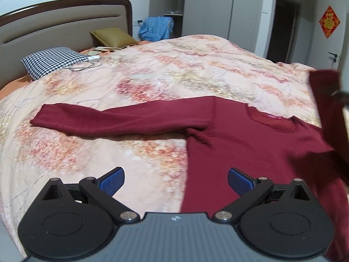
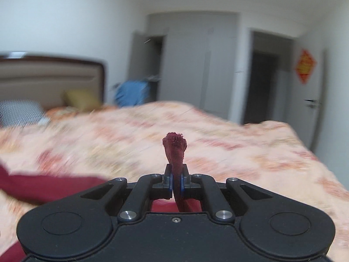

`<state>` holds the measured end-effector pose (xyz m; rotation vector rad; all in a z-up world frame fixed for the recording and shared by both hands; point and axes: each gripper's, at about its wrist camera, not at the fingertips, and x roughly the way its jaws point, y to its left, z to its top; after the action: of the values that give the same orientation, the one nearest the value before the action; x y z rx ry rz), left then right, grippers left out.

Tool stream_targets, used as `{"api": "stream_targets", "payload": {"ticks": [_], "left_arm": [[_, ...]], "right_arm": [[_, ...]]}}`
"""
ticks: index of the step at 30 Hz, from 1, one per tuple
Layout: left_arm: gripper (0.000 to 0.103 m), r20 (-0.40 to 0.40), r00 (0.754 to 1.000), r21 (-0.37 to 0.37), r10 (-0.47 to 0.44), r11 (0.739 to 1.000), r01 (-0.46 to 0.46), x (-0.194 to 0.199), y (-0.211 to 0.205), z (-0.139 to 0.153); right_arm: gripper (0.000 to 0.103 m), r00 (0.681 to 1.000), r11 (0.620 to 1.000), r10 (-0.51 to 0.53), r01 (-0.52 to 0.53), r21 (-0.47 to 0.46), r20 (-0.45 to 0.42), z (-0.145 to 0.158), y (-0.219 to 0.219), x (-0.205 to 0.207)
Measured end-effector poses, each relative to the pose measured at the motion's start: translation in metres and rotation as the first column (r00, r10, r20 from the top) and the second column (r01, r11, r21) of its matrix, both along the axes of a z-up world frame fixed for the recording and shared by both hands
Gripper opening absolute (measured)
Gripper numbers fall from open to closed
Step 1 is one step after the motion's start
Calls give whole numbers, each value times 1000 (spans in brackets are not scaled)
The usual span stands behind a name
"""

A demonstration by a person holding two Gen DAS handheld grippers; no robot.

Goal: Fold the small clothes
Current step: 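Carry the sleeve across the sweater body and release it with the right gripper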

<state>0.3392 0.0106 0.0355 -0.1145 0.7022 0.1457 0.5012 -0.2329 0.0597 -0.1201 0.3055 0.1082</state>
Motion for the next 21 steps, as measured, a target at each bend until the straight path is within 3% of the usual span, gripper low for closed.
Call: {"api": "stream_targets", "payload": {"ticks": [6, 12, 14, 19, 21], "left_arm": [[103, -17, 998, 11, 57, 998, -57, 2, 23, -8], [103, -5, 995, -14, 99, 995, -99, 5, 38, -12], [103, 1, 995, -28, 103, 994, -103, 8, 37, -12], [103, 37, 997, -57, 68, 996, -66, 21, 27, -9], [103, 59, 998, -68, 33, 997, -29, 30, 17, -9]], "right_arm": [[6, 981, 980, 141, -157, -119, -133, -52, 99, 6], [14, 947, 959, 213, -250, -134, -241, -91, 133, 5], [23, 933, 951, 243, -283, -123, -267, -96, 133, 0], [77, 918, 948, 280, -311, -72, -280, -92, 112, -17], [87, 922, 953, 283, -300, -25, -263, -86, 93, -26]]}}
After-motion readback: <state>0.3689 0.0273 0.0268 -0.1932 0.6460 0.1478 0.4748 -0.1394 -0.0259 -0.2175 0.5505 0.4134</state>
